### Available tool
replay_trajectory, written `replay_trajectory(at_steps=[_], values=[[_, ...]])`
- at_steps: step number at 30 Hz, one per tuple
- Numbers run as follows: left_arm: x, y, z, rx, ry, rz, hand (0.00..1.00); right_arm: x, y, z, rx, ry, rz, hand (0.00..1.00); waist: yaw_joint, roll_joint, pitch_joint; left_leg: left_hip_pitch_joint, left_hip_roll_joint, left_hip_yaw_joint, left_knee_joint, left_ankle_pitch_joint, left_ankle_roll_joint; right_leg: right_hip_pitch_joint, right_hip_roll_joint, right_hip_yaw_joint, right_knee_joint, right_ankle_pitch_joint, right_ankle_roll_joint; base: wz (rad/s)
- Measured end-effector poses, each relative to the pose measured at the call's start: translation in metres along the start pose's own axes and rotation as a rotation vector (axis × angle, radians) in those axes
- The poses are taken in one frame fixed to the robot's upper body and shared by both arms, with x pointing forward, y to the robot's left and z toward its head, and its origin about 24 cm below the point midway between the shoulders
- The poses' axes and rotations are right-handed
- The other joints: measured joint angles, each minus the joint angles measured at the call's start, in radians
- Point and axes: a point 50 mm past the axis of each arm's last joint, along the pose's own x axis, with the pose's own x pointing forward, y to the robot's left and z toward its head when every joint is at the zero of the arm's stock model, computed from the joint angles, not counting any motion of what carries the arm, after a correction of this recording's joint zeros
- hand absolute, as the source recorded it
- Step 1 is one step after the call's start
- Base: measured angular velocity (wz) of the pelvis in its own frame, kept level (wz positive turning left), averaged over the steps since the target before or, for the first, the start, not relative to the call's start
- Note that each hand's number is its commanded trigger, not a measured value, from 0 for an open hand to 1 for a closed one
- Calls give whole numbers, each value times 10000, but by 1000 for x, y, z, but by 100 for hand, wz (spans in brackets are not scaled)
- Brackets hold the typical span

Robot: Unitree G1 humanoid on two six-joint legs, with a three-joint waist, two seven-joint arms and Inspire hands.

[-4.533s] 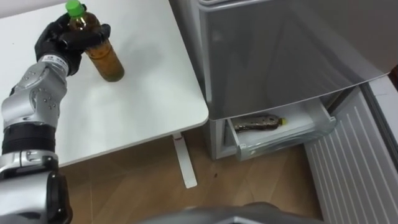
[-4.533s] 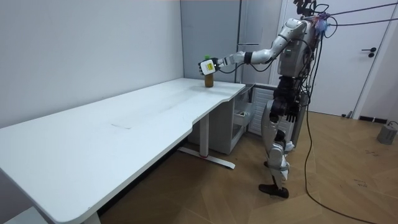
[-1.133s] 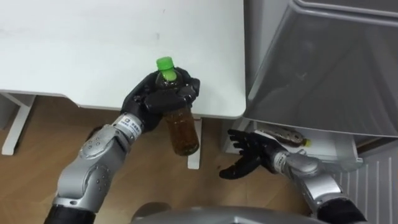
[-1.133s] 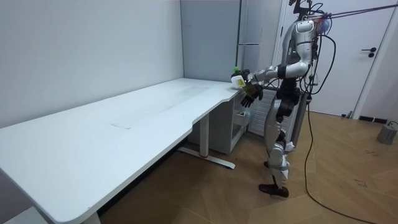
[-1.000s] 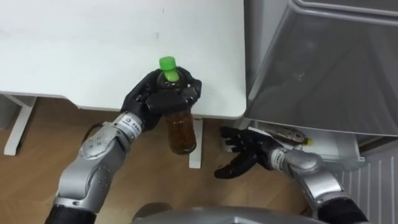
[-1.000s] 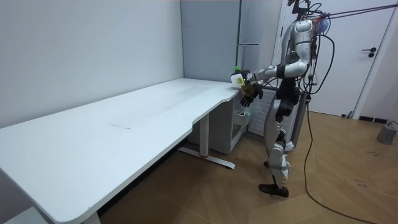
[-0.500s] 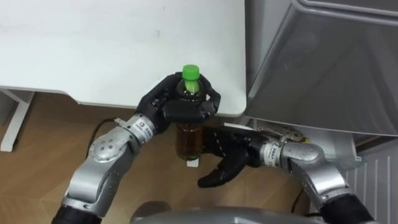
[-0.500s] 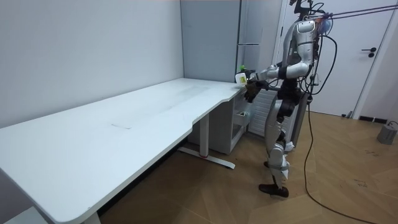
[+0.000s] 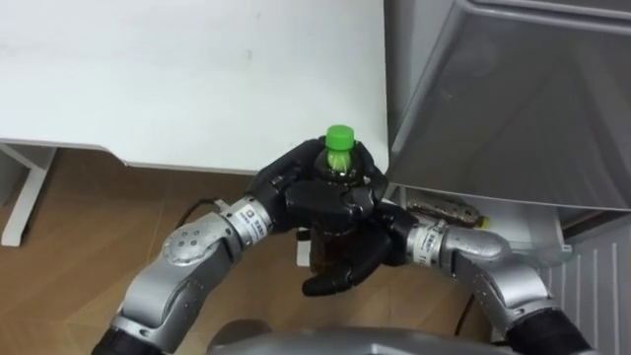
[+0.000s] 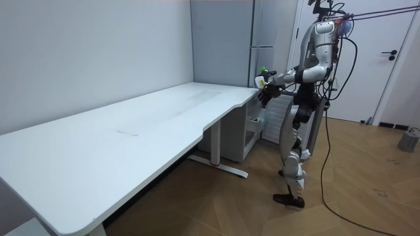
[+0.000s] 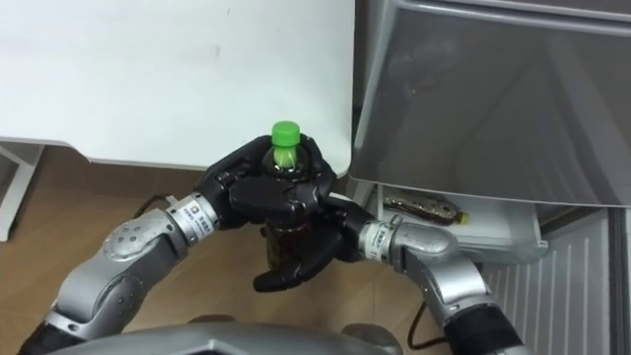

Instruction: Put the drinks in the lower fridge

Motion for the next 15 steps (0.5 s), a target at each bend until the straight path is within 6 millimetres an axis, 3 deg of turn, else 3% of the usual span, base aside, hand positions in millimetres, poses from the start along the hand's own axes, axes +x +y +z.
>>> replay_trajectory(at_steps=[2,3,4,5,15], values=[[0,2,-3,-133,61,50,100,1,1,-1,26,72,-58,0,-37,21,6,73,0,11,-41,0,0,52,5,24,1,0,0,-2],[-1,2,-4,-193,99,69,100,2,1,-3,90,94,-82,19,-44,27,10,106,0,16,-89,0,0,75,9,40,1,0,1,0],[-1,3,-5,-257,118,90,100,2,2,-4,202,75,-92,66,-44,33,14,107,0,17,-150,0,0,100,17,58,-3,0,0,0],[-1,3,-5,-273,131,100,100,3,2,-4,232,82,-97,100,-64,36,15,118,1,17,-156,-1,-1,117,19,57,-10,0,1,0],[-2,5,-4,-254,89,193,100,4,4,-5,371,34,-29,100,-120,55,24,118,-2,19,-155,0,-1,110,27,75,-55,-2,3,0]])
